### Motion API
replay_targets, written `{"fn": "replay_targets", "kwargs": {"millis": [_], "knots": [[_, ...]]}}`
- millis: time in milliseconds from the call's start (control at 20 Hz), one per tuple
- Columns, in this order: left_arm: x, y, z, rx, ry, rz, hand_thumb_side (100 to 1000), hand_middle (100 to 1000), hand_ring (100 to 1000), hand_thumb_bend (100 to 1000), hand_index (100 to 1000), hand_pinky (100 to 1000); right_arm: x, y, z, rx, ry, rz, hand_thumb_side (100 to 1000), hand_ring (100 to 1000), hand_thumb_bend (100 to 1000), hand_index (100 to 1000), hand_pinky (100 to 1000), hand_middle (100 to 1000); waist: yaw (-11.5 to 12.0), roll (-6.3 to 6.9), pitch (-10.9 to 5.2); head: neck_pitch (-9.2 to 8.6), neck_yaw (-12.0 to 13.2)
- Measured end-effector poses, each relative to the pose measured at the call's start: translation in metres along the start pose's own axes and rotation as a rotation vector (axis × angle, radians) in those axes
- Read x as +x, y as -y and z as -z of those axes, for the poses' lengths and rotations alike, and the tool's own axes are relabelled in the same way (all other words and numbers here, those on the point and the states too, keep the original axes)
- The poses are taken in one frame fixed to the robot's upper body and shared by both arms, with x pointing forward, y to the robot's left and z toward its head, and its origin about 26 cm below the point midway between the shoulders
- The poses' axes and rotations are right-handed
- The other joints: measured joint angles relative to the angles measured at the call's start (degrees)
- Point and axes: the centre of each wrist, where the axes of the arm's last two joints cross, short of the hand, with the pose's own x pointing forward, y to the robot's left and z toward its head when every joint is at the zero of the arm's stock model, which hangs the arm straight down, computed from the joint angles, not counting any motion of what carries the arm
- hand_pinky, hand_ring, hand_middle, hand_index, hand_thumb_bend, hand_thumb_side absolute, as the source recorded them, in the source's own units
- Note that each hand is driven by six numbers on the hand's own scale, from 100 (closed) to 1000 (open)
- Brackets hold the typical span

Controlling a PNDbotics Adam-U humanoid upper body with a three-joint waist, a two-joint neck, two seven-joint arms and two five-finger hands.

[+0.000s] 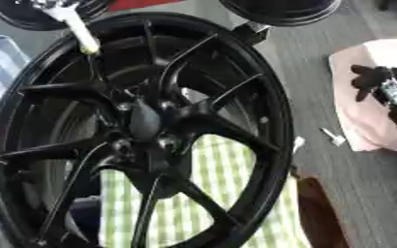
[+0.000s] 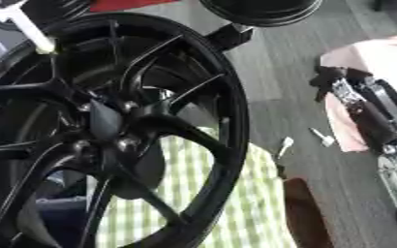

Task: Pull the pin out of the wheel hub.

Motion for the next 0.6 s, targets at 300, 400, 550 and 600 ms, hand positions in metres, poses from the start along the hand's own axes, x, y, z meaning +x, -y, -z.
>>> {"fn": "replay_targets", "kwargs": {"millis": [300, 400, 550, 600], "knots": [[-0.057, -0.018, -0.026, 0.075, -0.177, -0.094, 206, 378, 507, 310, 265, 703, -0.003, 0.004, -0.006, -0.034, -0.006, -0.011, 697, 962, 100, 612, 922, 406, 2.06, -0.57, -0.34, 0.99, -1.59], [-0.081, -0.022, -0.035, 0.095, -0.259, -0.130, 203, 377, 506, 312, 265, 702, -0.003, 0.006, -0.008, -0.048, -0.006, -0.016, 695, 962, 100, 612, 922, 406, 2.71, -1.01, -0.53, 1.32, -2.19], [-0.116, -0.025, -0.049, 0.113, -0.391, -0.174, 204, 384, 512, 315, 267, 704, -0.003, 0.007, -0.009, -0.062, 0.000, -0.019, 691, 962, 100, 612, 921, 407, 3.75, -1.68, -0.72, 1.49, -3.11], [-0.127, -0.026, -0.053, 0.116, -0.436, -0.184, 205, 385, 513, 313, 270, 704, -0.003, 0.008, -0.009, -0.067, 0.003, -0.020, 690, 962, 100, 612, 921, 407, 4.04, -1.91, -0.81, 1.50, -3.50]]}}
